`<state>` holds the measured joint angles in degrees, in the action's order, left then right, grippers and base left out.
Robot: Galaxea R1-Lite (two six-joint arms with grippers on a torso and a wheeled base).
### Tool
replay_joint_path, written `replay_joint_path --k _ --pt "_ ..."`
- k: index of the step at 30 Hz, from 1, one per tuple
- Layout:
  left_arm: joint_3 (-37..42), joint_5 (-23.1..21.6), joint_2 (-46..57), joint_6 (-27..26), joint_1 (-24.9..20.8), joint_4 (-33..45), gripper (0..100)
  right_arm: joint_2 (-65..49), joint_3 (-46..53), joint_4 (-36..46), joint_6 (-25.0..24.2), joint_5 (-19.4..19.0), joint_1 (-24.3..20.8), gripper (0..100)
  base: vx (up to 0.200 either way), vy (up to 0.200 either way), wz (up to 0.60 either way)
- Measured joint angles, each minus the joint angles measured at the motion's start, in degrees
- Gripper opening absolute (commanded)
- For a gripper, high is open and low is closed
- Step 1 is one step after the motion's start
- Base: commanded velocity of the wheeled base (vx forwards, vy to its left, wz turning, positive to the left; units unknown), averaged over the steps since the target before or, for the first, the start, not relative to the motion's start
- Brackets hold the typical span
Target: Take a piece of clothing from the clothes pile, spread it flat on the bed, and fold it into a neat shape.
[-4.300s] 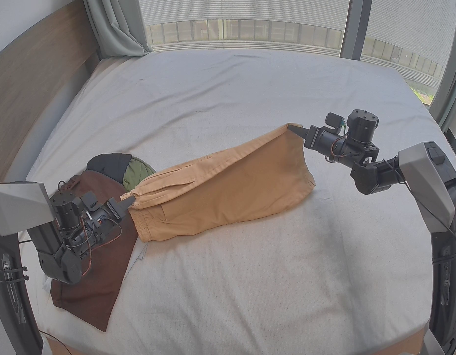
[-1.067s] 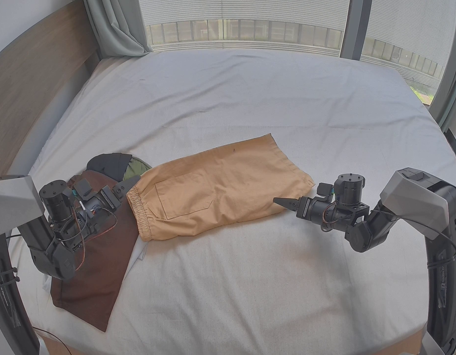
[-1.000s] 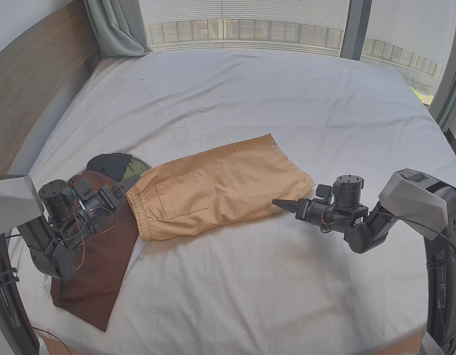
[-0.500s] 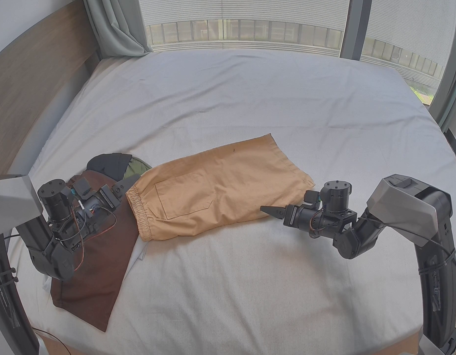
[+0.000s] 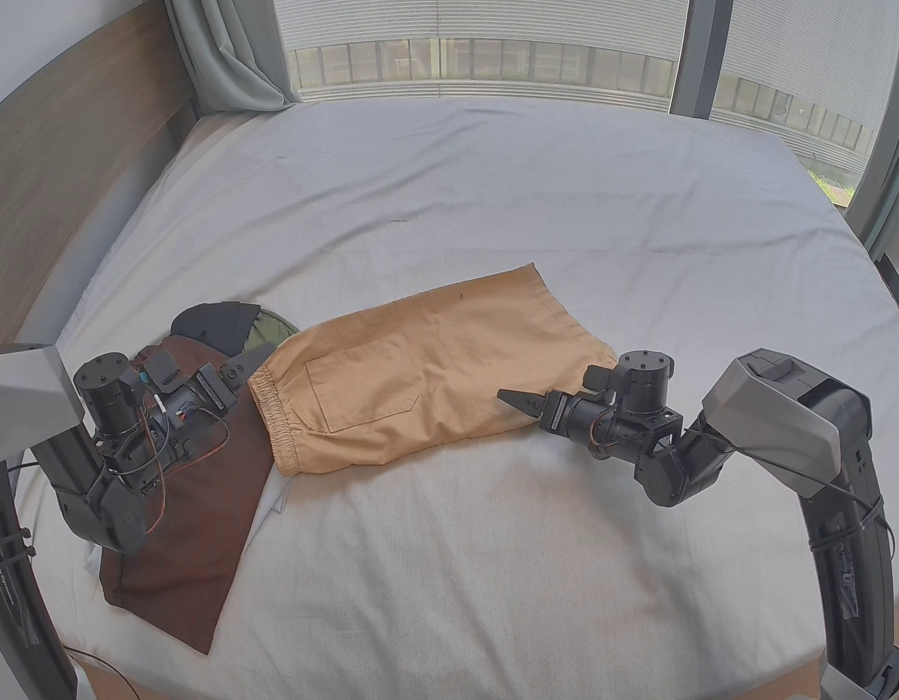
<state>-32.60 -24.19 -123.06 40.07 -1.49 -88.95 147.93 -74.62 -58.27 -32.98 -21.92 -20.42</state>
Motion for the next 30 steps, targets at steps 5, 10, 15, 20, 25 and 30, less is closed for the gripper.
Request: replay_joint_path --k 5,10,15,20,25,30 --pt "0.0 0.02 0.0 -0.02 -0.07 -0.02 100 0.57 -1.65 0.06 -1.16 0.02 -0.74 100 0.0 0.0 0.0" --pt "0.0 0.02 0.0 -0.02 -0.11 -0.02 100 1.24 -2.56 -0.16 -1.23 0.35 -0.99 100 0.0 0.0 0.0" --pt "0.07 0.0 0.0 -0.02 -0.11 -0.02 100 1.74 -2.86 -0.35 -1.23 1.34 -1.16 100 0.0 0.0 0.0" --pt "0.02 -0.06 0.0 0.11 -0.13 -0.02 100 1.96 -2.97 -0.38 -1.21 1.56 -1.16 0 0.0 0.0 0.0" --pt "0.07 -0.06 0.02 -0.04 -0.41 0.0 100 2.4 -2.94 -0.3 -1.27 1.58 -1.21 0 0.0 0.0 0.0" --pt "0.07 -0.09 0.02 -0.13 -0.94 -0.02 100 2.58 -2.61 -0.66 -1.32 1.56 -1.11 0 0.0 0.0 0.0"
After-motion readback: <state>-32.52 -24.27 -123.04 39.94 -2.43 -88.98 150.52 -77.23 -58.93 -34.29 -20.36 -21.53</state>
